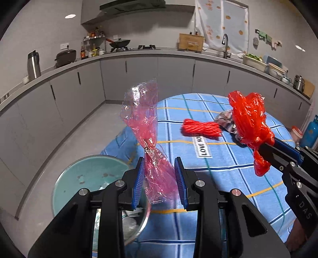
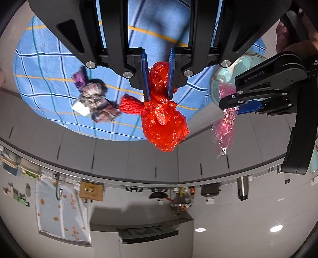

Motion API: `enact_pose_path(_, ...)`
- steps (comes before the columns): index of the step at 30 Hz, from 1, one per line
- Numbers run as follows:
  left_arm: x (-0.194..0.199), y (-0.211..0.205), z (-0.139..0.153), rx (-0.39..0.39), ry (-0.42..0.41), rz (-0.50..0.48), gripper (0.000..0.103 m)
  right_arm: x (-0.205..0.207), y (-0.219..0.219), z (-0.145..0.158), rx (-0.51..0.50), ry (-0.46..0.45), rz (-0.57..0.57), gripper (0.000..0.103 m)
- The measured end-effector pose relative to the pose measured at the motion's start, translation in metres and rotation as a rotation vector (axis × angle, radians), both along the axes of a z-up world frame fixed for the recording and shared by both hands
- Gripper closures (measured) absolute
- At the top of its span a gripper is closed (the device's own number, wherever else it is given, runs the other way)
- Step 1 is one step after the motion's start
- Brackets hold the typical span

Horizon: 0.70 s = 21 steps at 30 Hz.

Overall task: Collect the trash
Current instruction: 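Carry the red and pink plastic bags over the teal bucket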

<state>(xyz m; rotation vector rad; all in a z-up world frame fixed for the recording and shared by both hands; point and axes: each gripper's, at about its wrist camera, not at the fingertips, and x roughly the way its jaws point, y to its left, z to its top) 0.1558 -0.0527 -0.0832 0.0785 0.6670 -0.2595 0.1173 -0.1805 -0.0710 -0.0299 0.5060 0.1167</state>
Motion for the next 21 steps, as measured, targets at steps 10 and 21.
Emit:
enact_pose_path(10,0.003,0.039,-0.002,-0.01,0.003,0.078,0.072,0.013,0.04,0.0,-0.007,0.01,0.089,0.085)
enact_pose_path(21,0.002,0.085,-0.01,-0.001,0.013,0.177,0.071,0.025,0.082,0.0,-0.014,0.017,0.194,0.085)
